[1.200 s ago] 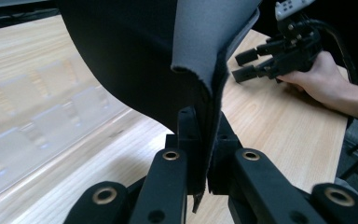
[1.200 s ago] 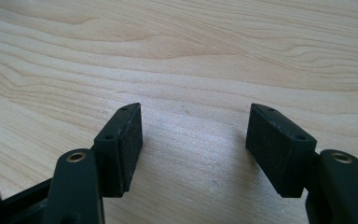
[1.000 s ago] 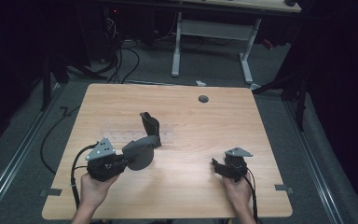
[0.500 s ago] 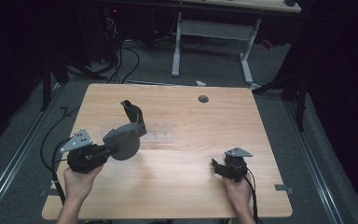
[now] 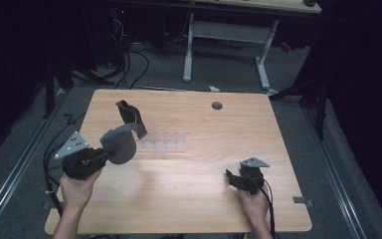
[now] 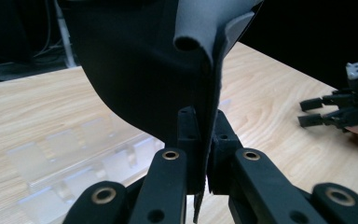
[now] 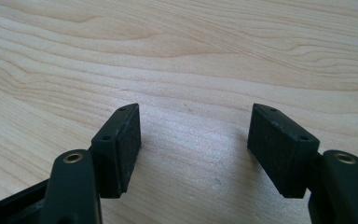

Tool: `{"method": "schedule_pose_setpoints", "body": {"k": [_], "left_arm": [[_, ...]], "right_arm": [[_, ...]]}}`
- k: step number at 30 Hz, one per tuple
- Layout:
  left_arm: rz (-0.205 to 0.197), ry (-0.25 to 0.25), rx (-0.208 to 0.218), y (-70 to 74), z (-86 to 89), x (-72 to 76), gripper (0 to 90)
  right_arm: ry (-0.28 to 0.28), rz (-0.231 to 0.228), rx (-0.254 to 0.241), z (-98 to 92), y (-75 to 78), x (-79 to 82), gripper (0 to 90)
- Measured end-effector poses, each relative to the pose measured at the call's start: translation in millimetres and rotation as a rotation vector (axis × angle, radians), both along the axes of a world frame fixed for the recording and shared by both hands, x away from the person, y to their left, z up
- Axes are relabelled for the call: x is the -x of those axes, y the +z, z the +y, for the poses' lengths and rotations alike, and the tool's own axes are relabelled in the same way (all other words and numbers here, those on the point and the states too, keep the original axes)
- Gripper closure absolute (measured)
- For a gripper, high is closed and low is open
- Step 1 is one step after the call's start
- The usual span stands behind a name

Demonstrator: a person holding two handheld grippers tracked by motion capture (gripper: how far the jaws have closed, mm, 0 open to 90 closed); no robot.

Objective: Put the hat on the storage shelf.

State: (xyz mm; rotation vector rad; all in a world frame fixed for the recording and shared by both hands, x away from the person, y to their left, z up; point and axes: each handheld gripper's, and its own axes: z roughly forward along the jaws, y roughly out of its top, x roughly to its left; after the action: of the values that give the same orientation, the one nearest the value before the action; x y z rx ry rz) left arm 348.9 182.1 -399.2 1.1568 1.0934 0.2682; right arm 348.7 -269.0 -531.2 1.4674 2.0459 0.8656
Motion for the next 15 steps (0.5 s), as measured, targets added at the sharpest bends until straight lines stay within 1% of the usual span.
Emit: {"method": "schedule_pose_setpoints", "body": {"k": [3,8,13,15], "left_arm": [[0.005,0.013,-0.009,-0.2,3.5,-3.5,86.4],[0.001,0.031,-0.013,1.3,7.8,-8.1,86.5],[-0.002,0.050,-0.008,3.9,12.6,-13.8,86.7],[-0.006,0.062,-0.020,4.5,13.7,-16.1,86.8]], "right_arm": [[0.000,0.000,-0.001,-0.1,0.0,0.0,35.0],[0.000,0.000,-0.001,-0.1,0.0,0.1,35.0],[0.001,-0.001,-0.001,-0.2,0.0,0.1,35.0],[0.001,-0.001,-0.002,-0.3,0.0,0.3,35.0]]}}
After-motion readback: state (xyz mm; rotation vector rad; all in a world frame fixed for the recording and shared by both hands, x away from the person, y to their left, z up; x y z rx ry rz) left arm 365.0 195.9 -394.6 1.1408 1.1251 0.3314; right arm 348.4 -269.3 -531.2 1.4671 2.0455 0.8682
